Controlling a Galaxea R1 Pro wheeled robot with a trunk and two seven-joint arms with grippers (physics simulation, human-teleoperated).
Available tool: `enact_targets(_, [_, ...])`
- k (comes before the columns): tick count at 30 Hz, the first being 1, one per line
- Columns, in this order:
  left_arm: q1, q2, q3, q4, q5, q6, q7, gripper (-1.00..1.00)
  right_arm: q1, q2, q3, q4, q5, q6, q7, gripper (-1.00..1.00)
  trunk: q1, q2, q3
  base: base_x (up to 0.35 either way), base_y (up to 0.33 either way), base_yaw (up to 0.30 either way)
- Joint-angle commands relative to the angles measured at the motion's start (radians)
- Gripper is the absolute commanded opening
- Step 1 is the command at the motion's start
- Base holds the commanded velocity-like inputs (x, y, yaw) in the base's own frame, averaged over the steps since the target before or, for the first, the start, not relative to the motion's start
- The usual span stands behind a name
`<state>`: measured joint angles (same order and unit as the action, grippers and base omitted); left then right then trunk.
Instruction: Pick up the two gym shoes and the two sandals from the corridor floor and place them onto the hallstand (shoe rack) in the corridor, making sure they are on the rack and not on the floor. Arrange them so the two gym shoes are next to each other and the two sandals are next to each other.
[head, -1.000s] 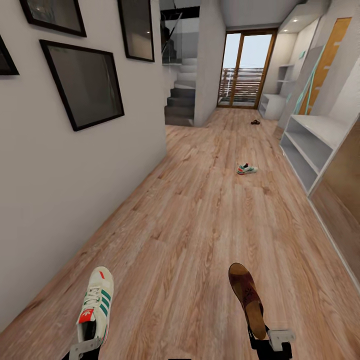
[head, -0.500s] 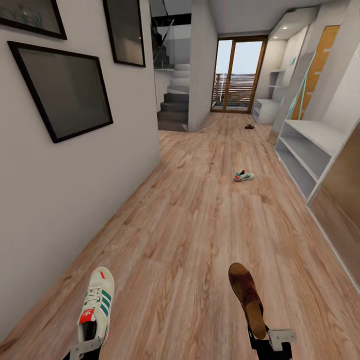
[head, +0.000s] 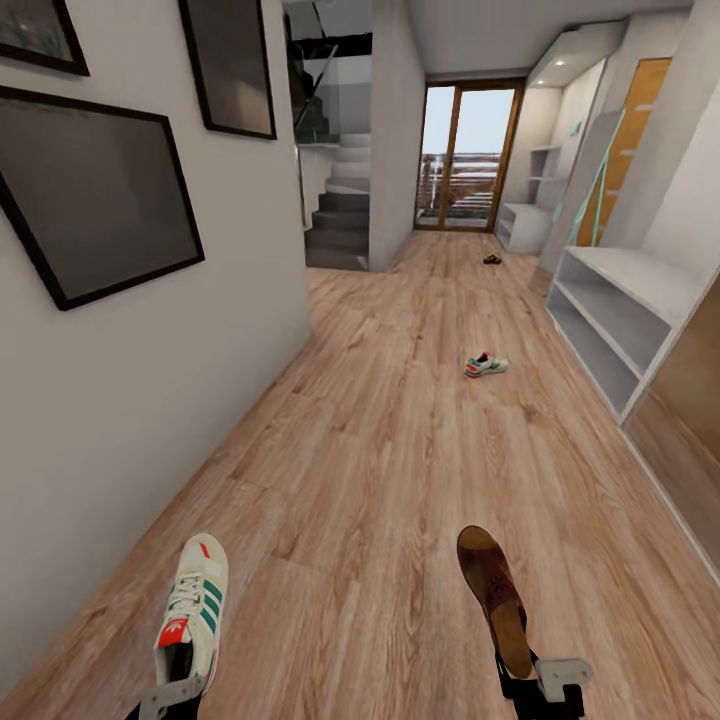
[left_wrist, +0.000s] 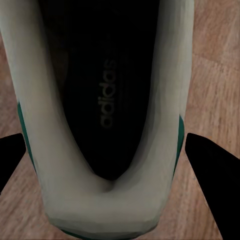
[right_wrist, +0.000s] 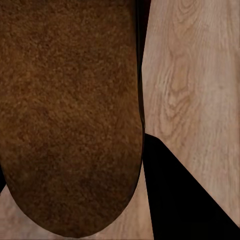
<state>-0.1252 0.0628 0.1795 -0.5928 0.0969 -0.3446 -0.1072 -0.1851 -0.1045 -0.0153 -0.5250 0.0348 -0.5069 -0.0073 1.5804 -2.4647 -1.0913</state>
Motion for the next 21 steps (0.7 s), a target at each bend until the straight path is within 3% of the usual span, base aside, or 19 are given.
enact_targets(1, [-0.001, 0.000, 0.003, 0.001, 0.010, -0.001, -0.011, -1.00, 0.000, 0.000, -0.002, 0.000, 0.000, -0.002, 0.001, -1.00, 0.000, 0.000, -0.001, 0.340, 0.000, -0.005])
enact_targets(21, [-0.001, -0.002, 0.000, 0.001, 0.010, 0.001, -0.011, -1.00, 0.000, 0.000, -0.002, 0.001, 0.000, -0.002, 0.001, -1.00, 0.000, 0.000, 0.000, 0.340, 0.000, -0.001])
